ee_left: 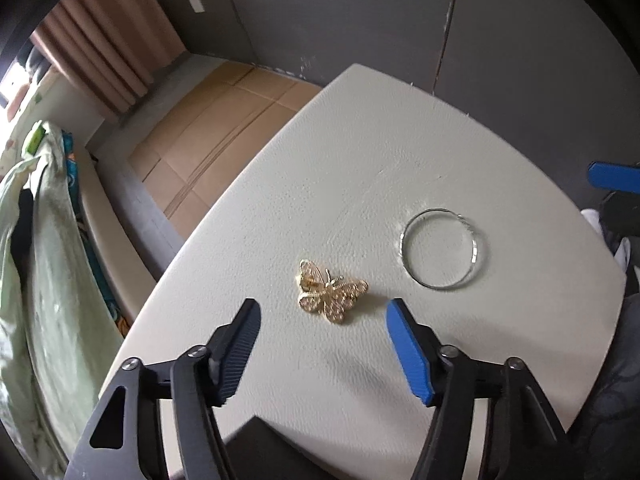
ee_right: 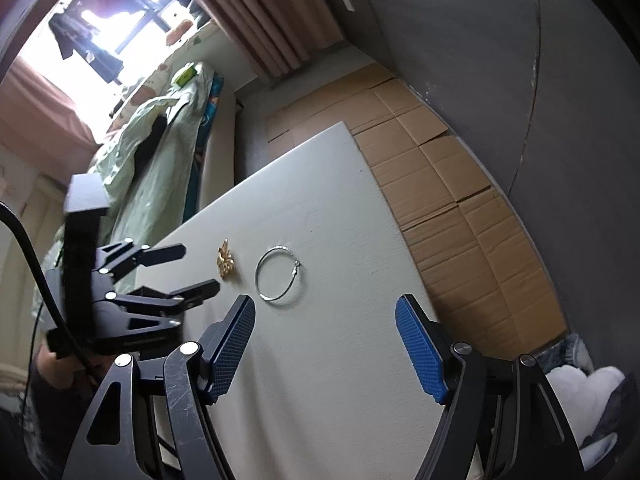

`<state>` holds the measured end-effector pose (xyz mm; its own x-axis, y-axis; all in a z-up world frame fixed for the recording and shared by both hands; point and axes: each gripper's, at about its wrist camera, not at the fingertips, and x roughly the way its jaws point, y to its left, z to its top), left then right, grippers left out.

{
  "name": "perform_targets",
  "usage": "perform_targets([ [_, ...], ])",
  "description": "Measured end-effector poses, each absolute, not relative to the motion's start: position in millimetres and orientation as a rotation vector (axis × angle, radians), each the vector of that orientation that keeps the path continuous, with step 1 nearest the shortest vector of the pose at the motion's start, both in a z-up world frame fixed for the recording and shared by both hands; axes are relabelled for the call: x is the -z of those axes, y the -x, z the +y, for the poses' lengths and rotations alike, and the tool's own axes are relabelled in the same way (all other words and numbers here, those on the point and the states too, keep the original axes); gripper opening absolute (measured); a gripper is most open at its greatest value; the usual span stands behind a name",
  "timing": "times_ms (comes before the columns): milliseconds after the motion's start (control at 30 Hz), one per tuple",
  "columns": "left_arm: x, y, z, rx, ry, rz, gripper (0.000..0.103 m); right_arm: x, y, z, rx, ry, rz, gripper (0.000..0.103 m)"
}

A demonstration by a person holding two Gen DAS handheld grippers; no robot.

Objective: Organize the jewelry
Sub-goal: 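Move the left gripper down around the gold butterfly brooch, then close the left gripper on the gold butterfly brooch and lift it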

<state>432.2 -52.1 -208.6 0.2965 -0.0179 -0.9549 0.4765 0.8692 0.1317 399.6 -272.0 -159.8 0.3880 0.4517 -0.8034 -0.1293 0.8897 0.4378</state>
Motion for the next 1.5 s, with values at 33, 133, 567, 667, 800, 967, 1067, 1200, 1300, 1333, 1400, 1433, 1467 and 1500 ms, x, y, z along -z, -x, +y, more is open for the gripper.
perform_targets([
  [33, 211, -435, -53, 0.339, -0.445, 1.244, 0.060, 160, -400, -273, -0.377, -0.334, 1.114, 0.073],
  [133, 218, -441, -53, 0.339, -0.469, 1.264, 0.058, 160, -402, -279, -0.373, -0.359, 1.111, 0.073],
  [567, 221, -464, -46, 0.331, -0.367, 1.320, 0.054, 161, -404, -283, -0.399, -0.386, 1.109, 0.073],
  [667, 222, -468, -38, 0.313, -0.265, 1.349, 0.054, 161, -406, -283, -0.400, -0.389, 1.107, 0.073],
  [800, 221, -469, -37, 0.284, -0.180, 1.346, 0.054, 161, -406, -282, -0.407, -0.388, 1.107, 0.073],
  [967, 221, -467, -45, 0.244, -0.173, 1.345, 0.054, 161, -406, -279, -0.410, -0.385, 1.107, 0.073],
  [1067, 220, -464, -45, 0.231, -0.180, 1.332, 0.047, 162, -407, -278, -0.406, -0.379, 1.109, 0.073],
  [1200, 219, -463, -41, 0.232, -0.154, 1.308, 0.043, 165, -408, -272, -0.401, -0.367, 1.119, 0.073],
  [1300, 213, -457, -34, 0.234, -0.106, 1.279, 0.043, 168, -411, -265, -0.408, -0.355, 1.134, 0.073],
  [1333, 211, -456, -30, 0.234, -0.089, 1.269, 0.043, 170, -412, -263, -0.413, -0.351, 1.139, 0.073],
  [1400, 203, -450, -22, 0.227, -0.042, 1.236, 0.043, 172, -415, -258, -0.418, -0.343, 1.147, 0.073],
  [1433, 198, -446, -18, 0.226, -0.019, 1.219, 0.043, 174, -416, -255, -0.419, -0.333, 1.149, 0.073],
  [1467, 194, -442, -14, 0.227, 0.005, 1.202, 0.043, 175, -417, -255, -0.420, -0.327, 1.150, 0.072],
  [1500, 189, -437, -9, 0.226, 0.032, 1.181, 0.043, 176, -419, -251, -0.421, -0.319, 1.151, 0.070],
])
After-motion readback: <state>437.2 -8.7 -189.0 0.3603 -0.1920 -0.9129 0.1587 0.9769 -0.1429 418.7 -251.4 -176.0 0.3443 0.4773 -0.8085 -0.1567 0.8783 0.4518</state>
